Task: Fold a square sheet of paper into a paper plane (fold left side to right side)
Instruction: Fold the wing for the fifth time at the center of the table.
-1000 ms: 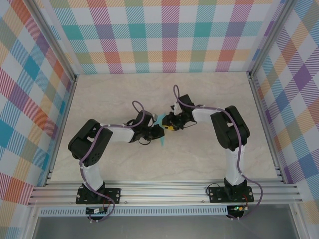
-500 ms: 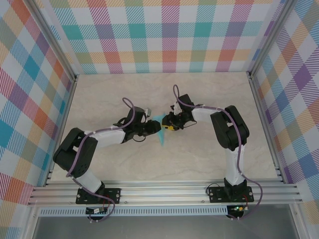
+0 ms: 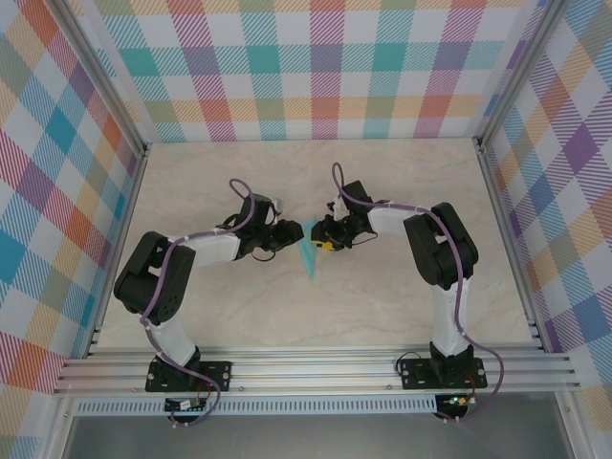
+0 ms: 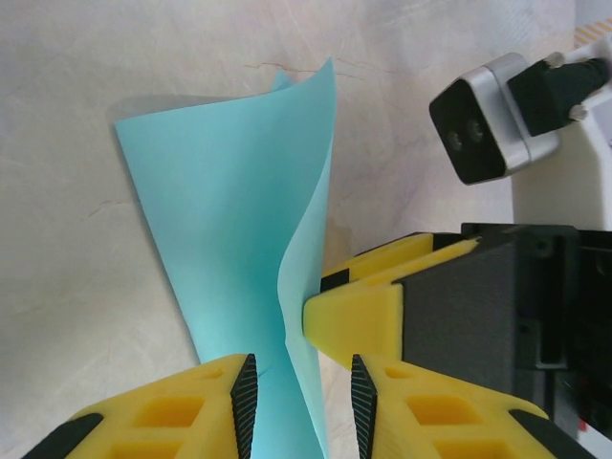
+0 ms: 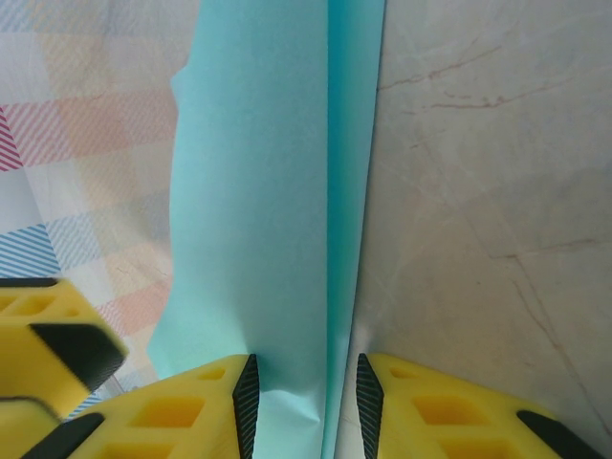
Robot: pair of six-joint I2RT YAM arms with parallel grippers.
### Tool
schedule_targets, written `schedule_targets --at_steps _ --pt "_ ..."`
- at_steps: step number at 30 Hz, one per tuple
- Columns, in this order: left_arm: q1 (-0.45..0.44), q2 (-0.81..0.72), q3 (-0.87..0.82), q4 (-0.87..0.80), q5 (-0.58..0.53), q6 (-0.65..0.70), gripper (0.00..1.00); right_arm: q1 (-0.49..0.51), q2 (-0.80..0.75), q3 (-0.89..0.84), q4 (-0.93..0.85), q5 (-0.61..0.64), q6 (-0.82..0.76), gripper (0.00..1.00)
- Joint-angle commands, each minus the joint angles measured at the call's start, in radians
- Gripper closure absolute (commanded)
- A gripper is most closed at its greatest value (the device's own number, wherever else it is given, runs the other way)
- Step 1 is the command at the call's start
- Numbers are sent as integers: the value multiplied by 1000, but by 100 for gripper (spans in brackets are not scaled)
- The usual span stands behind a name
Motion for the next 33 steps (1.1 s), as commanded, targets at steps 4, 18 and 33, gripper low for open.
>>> schedule_targets --at_steps 4,18,33 --pt "14 68 59 -9 42 8 67 17 52 -7 -49 37 -19 66" --pt "18 125 88 -46 3 12 90 17 57 0 -65 35 -33 65" --pt "26 169 90 -33 -4 19 93 17 43 -4 -61 19 -46 64"
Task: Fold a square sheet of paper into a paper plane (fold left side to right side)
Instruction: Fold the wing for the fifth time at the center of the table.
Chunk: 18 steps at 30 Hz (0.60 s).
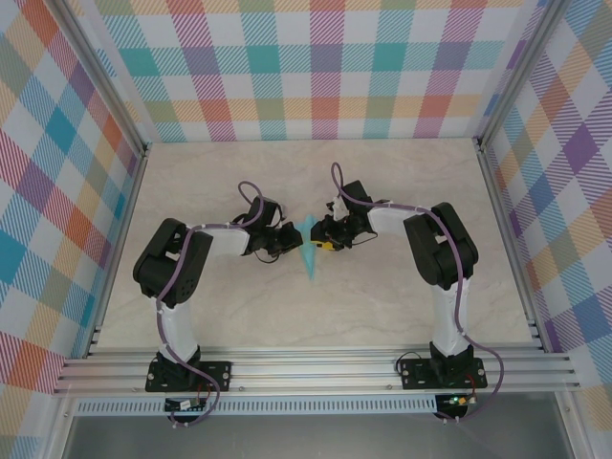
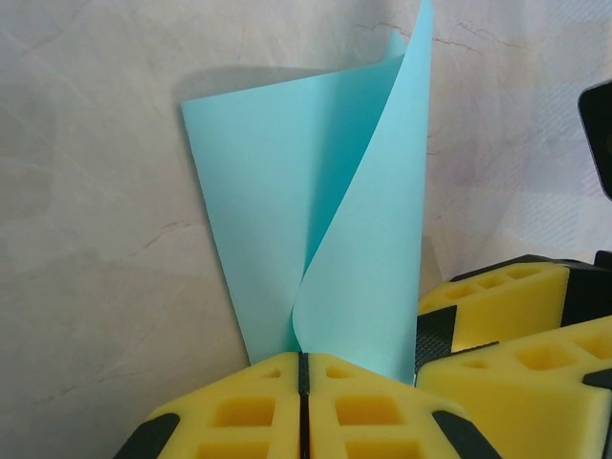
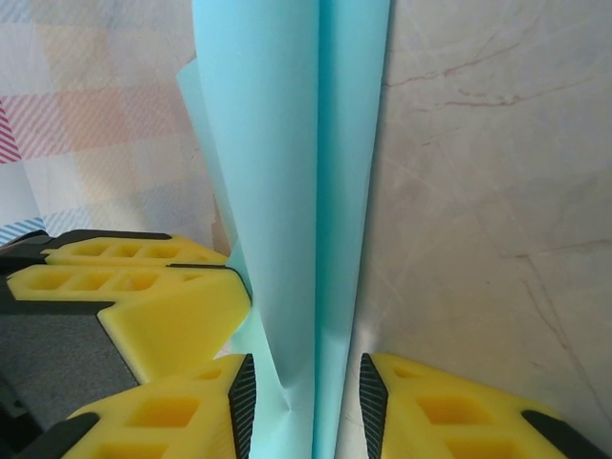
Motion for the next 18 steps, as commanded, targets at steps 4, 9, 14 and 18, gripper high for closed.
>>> schedule_targets --at_steps 4,9,14,18 --pt "23 42 31 -13 -4 22 93 15 4 -10 -60 28 -37 60" --pt "23 52 33 -19 -7 25 93 0 -125 -64 -46 90 -33 55" --pt "23 56 36 -27 -10 29 94 -4 -210 -90 -39 39 -26 62" --pt "23 59 37 -27 -14 28 94 21 -201 -116 13 -62 45 74"
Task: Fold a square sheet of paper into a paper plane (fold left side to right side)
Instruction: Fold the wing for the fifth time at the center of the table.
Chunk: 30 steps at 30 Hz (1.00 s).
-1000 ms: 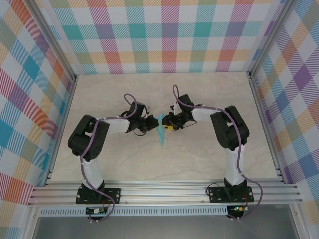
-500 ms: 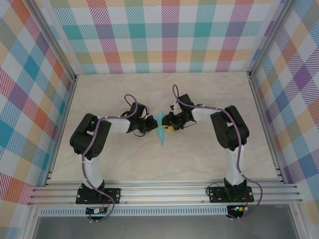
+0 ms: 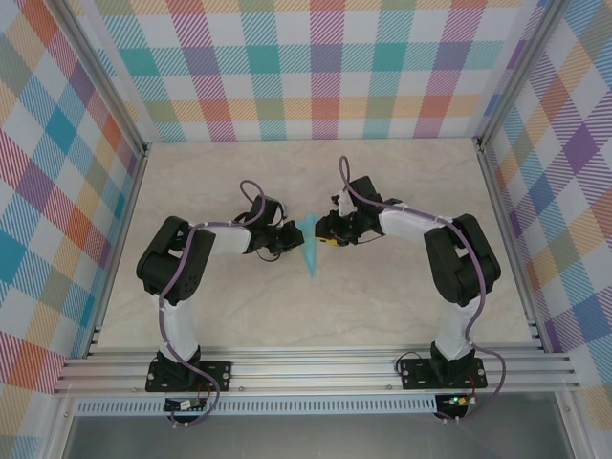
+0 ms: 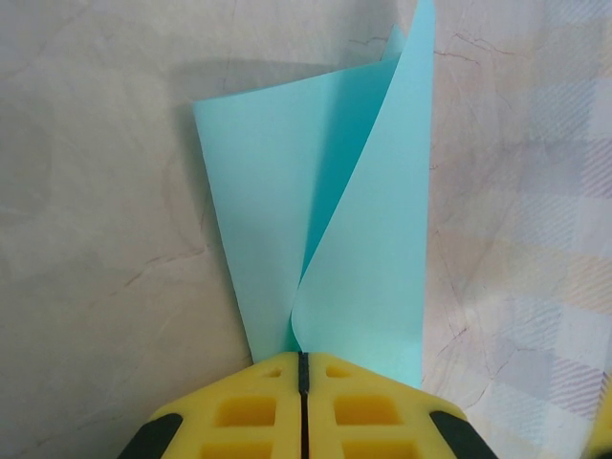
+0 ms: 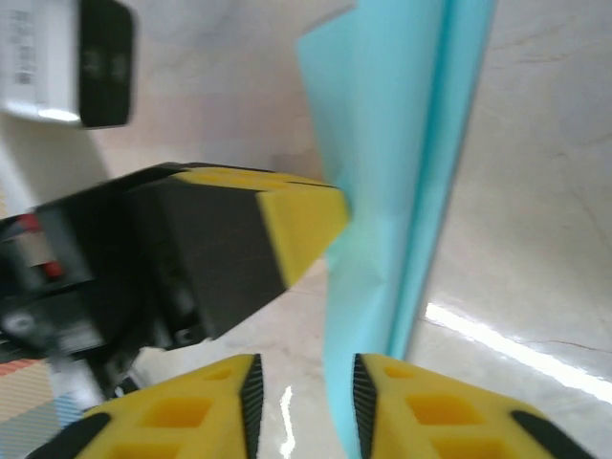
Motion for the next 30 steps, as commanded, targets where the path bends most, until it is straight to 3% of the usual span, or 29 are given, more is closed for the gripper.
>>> schedule_targets --at_steps 1,9,30 --pt "22 31 14 -33 -19 25 94 29 0 -38 37 -89 57 75" --pt "22 34 20 -42 -21 26 96 71 47 -66 75 -103 126 77" --pt "22 57 53 -78 -66 28 100 79 128 -23 26 -123 114 76"
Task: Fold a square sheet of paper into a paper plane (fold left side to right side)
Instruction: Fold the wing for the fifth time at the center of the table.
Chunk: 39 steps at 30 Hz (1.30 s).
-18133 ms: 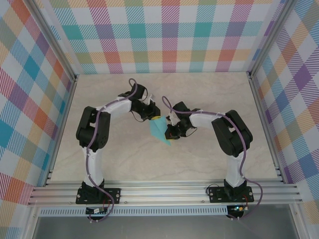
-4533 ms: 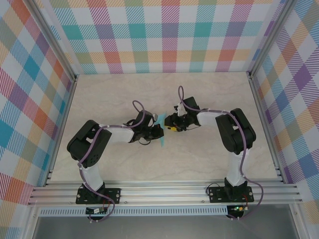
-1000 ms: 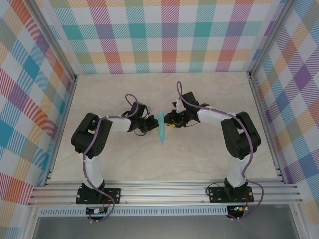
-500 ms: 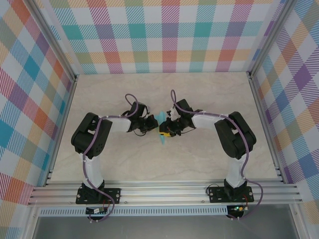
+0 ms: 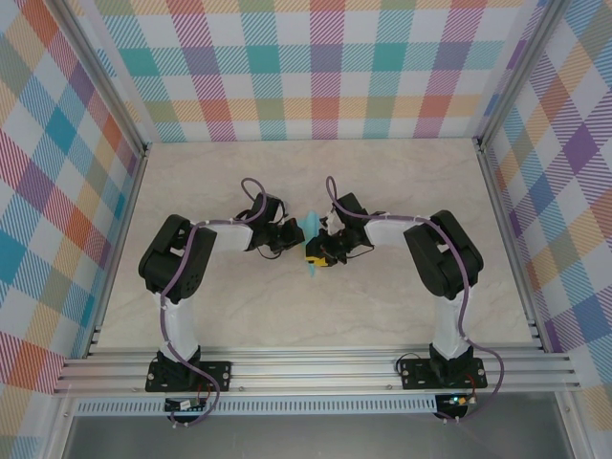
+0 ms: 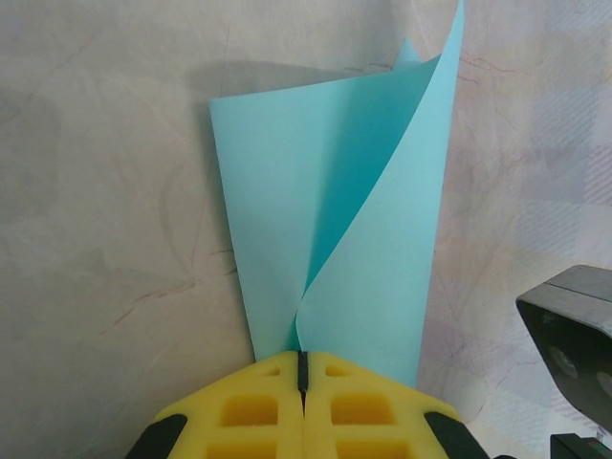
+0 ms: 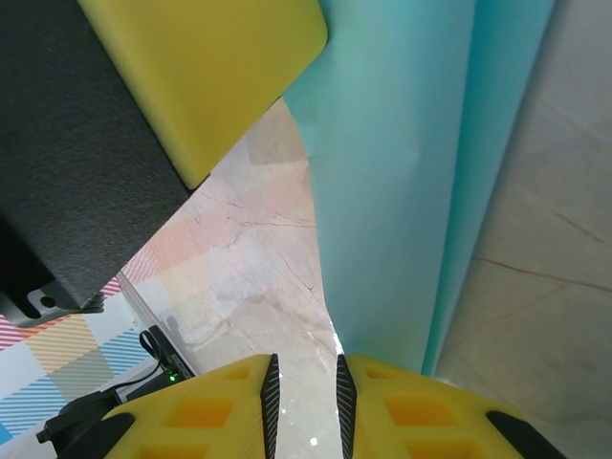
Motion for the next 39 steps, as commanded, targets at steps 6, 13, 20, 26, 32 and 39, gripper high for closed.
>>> schedule_targets --at_steps 6,13,20,26,32,39 --pt "25 29 25 -58 -54 41 100 3 -32 14 -53 35 -43 76" --pt "25 -18 48 -92 -43 98 100 -31 -116 33 -194 200 -179 63" --pt "25 -14 82 -109 -23 120 100 -80 -80 74 -126 184 -170 53" --pt "25 -7 85 -113 -23 124 100 -153 -15 132 -30 124 -69 42" --pt "25 5 86 -104 -17 112 100 -164 93 304 -125 117 -43 27" --pt "25 11 88 -97 -11 106 100 -159 195 453 -210 121 -25 20"
